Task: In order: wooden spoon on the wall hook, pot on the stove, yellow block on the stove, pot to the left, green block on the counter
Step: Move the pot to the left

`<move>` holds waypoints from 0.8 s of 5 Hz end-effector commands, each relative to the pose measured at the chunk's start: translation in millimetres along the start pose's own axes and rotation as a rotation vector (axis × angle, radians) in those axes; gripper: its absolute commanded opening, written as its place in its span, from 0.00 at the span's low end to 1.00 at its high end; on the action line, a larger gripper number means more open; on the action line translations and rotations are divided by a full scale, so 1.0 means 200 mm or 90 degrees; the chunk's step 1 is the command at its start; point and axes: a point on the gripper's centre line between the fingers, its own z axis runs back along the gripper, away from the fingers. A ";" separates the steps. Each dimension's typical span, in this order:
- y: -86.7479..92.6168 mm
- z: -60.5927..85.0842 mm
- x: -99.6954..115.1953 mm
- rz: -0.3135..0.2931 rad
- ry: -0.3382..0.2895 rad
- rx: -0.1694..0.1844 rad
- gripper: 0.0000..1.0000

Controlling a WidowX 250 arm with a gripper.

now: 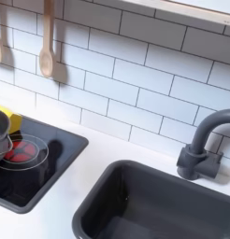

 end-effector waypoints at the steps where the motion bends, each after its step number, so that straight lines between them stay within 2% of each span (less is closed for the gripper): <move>1: 0.07 -0.12 -0.09 0.013 0.031 0.009 1.00; 2: 0.06 -0.12 -0.10 0.011 0.025 0.008 1.00; 3: 0.05 -0.16 -0.12 0.011 0.037 0.013 0.00; 4: 0.05 -0.11 -0.11 0.026 0.008 0.009 0.00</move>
